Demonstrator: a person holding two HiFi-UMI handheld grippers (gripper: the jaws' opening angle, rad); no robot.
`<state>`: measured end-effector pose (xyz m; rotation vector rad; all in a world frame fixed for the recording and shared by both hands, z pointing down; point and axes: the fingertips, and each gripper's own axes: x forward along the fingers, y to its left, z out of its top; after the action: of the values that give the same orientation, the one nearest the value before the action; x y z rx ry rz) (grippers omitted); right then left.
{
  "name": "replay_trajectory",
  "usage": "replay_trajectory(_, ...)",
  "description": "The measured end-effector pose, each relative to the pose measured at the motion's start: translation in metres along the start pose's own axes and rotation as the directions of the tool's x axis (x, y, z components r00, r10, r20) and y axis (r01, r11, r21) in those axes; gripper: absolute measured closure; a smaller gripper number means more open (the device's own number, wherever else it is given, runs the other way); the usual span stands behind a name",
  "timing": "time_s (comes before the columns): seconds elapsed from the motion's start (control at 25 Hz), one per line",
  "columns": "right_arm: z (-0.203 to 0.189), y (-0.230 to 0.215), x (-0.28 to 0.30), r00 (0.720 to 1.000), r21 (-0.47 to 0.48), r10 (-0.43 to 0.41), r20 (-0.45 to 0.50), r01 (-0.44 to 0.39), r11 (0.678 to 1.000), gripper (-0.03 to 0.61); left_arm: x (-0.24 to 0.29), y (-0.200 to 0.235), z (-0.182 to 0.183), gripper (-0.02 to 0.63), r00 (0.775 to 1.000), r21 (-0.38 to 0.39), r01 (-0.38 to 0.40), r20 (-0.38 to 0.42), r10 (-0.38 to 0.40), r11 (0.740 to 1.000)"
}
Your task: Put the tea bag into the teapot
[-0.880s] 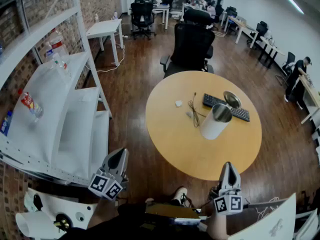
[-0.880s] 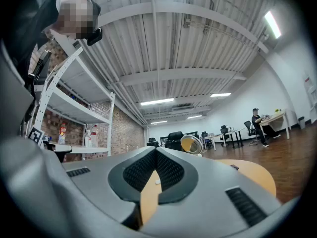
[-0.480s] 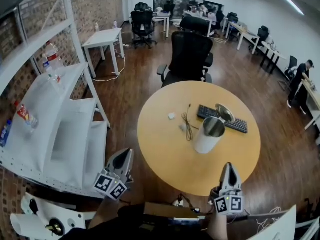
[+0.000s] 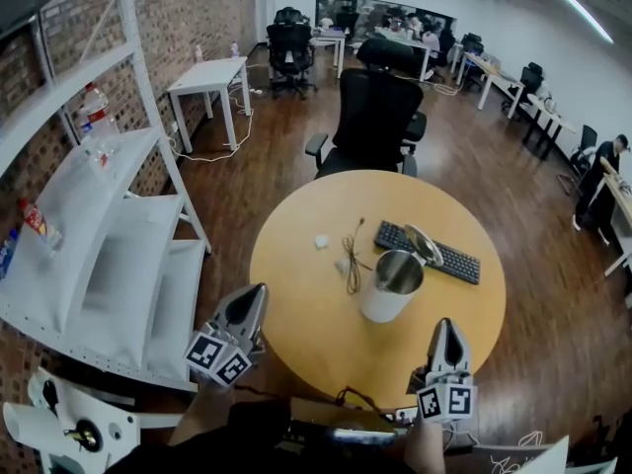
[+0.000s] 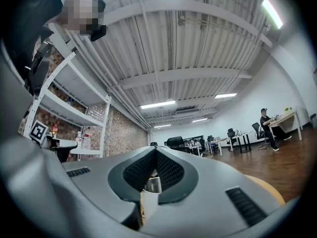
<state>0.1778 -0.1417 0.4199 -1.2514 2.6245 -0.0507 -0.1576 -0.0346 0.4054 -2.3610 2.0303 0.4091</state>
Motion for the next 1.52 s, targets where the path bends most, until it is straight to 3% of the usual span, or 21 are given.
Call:
replay_trajectory(0.24, 0.006, -0.034, -0.008, 0.999, -0.013, -0.044, -0.023, 0.044, 0.999, 0.577, 0.031, -0.019, -0.014, 0.614, 1.000, 0.002, 0.006, -0.023, -0.006, 1.000)
replay_trajectory(0.6, 0.007, -0.064, -0.020, 0.987, -0.040, -0.162, -0.012, 0.161, 0.986, 0.577, 0.089, -0.045, -0.035, 0.614, 0.987, -0.006, 0.151, -0.055, -0.151, 0.988)
replay_trajectory(1.2, 0.010, -0.048, -0.027, 0.927, -0.109, -0.375, 0.015, 0.374, 0.921, 0.577, 0.155, -0.022, -0.045, 0.614, 0.933, -0.040, 0.347, -0.084, -0.350, 0.937)
replay_trajectory(1.52, 0.010, -0.038, -0.022, 0.910, -0.125, -0.415, -0.013, 0.410, 0.903, 0.577, 0.160, -0.011, -0.071, 0.614, 0.913, -0.056, 0.365, -0.172, -0.369, 0.929)
